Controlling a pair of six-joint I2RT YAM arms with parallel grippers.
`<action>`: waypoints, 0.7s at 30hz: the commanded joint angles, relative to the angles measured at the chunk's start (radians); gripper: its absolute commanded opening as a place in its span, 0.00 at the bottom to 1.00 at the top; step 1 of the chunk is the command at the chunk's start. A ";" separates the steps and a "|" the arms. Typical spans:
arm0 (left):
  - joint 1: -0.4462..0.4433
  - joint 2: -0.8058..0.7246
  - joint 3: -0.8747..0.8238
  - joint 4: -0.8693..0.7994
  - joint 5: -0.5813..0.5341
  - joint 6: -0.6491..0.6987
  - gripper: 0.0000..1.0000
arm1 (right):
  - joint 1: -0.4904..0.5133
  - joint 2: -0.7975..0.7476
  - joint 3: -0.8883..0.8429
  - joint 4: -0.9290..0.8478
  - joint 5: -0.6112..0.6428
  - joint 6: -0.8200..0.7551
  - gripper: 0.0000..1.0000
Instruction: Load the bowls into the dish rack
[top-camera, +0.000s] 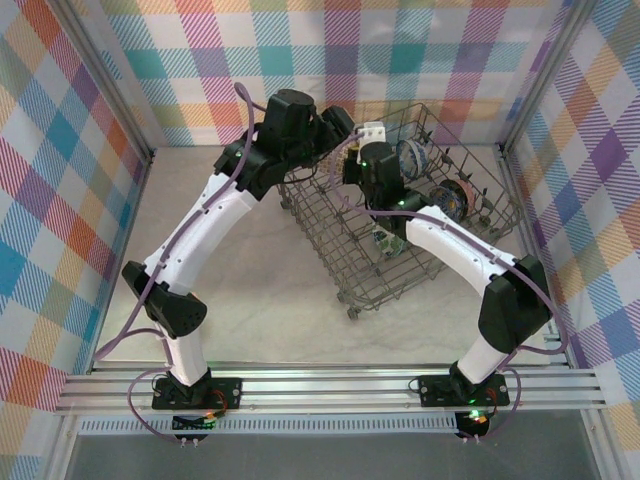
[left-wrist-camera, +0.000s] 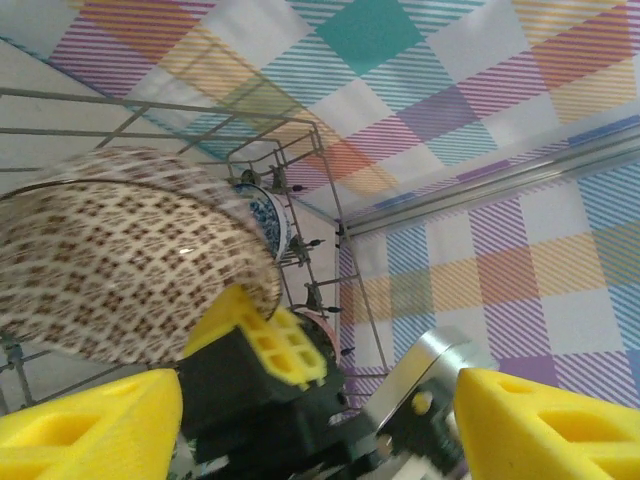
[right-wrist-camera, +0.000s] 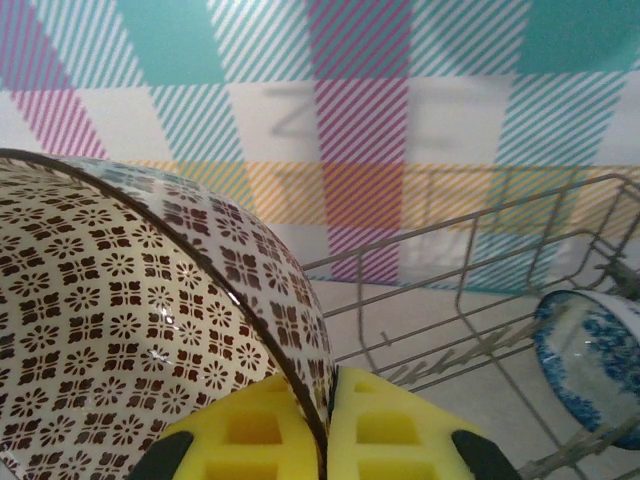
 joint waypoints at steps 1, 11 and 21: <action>0.029 -0.071 0.020 -0.037 0.006 0.106 0.73 | -0.027 -0.009 0.065 0.025 0.068 0.001 0.00; 0.274 -0.141 -0.119 -0.001 0.201 0.201 0.73 | -0.098 0.059 0.170 -0.023 0.208 -0.192 0.00; 0.450 -0.136 -0.257 0.058 0.328 0.358 0.73 | -0.115 0.235 0.345 -0.035 0.454 -0.573 0.00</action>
